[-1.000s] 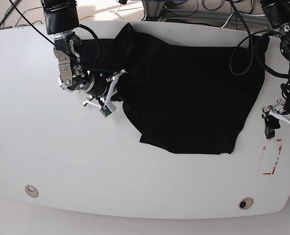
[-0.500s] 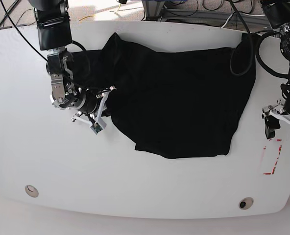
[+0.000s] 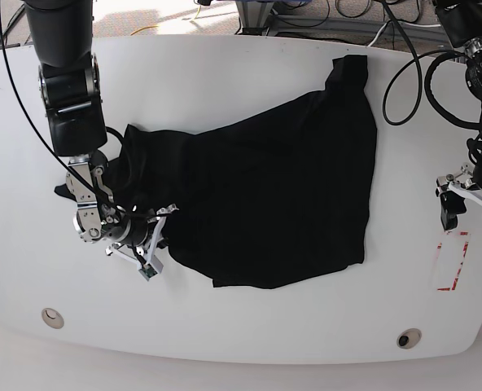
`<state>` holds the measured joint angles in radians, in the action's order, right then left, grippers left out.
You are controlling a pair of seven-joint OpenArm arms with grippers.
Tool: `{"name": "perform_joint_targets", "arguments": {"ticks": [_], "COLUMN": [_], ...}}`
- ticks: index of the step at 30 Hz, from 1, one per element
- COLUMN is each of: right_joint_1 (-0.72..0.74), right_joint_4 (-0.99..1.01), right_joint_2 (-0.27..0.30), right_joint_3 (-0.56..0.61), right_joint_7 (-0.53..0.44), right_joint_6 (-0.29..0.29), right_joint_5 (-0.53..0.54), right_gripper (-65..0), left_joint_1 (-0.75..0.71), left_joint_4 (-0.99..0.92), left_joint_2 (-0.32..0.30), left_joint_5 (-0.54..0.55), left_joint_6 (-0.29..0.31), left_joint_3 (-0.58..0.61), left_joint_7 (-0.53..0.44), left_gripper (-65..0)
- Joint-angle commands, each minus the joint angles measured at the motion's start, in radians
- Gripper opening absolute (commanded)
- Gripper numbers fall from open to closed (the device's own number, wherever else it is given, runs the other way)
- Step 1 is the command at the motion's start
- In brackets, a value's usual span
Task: Layout the t-shirt on the table in an organized manner, then fold the t-shirt properly
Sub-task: 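Pull the held edge with the right gripper, stretching the shirt out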
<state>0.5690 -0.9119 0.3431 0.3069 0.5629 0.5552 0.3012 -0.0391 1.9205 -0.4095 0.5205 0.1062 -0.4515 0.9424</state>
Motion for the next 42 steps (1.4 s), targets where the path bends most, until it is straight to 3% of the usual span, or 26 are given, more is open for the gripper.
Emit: {"name": "perform_joint_targets", "arguments": {"ticks": [1,8,13,14,17,22,29,42], "right_joint_1": [0.075,0.125,0.125,0.116,0.065,-0.037,-0.208,-0.6], "right_joint_4": [0.052,0.112,0.072,0.044,-0.034,-0.209,-0.447,-0.829], "right_joint_2": [-0.003,-0.035,-0.028,-0.016,0.004,0.014,0.061,0.038], "right_joint_3": [0.044,0.085,0.082,0.07,0.005,-0.145,-0.269,-0.487], "right_joint_7": [-0.07,-0.116,-0.099,-0.076,-0.03,0.032,0.171,0.296], "right_joint_6": [0.009,0.003,-0.001,-0.001,-0.001,-0.001,0.003,0.007], "right_joint_5": [0.02,0.022,0.031,0.031,0.031,0.022,0.031,0.033], "right_gripper": [-63.6,-62.0,-46.9,-41.1,-31.7,-23.1,-22.7,-22.7], "left_joint_1": [0.012,0.014,0.015,0.015,0.015,0.017,0.017,0.018], "left_joint_4": [0.017,0.017,0.017,0.017,0.017,0.017,0.017,0.015], "left_joint_2": [-0.019,-0.019,-0.019,-0.019,-0.019,-0.019,-0.019,-0.019], "left_joint_5": [0.005,0.005,0.005,0.005,0.005,0.005,0.005,0.005], "left_joint_6": [0.002,0.002,0.002,0.002,0.002,0.002,0.002,0.002], "left_joint_3": [-0.007,-0.007,-0.007,-0.007,-0.007,-0.007,-0.007,-0.005], "left_joint_7": [-0.027,-0.027,-0.027,-0.027,-0.027,-0.027,-0.027,-0.027], "left_gripper": [-13.6,-13.6,-13.6,-13.6,-13.6,-13.6,-13.6,-13.6]}}
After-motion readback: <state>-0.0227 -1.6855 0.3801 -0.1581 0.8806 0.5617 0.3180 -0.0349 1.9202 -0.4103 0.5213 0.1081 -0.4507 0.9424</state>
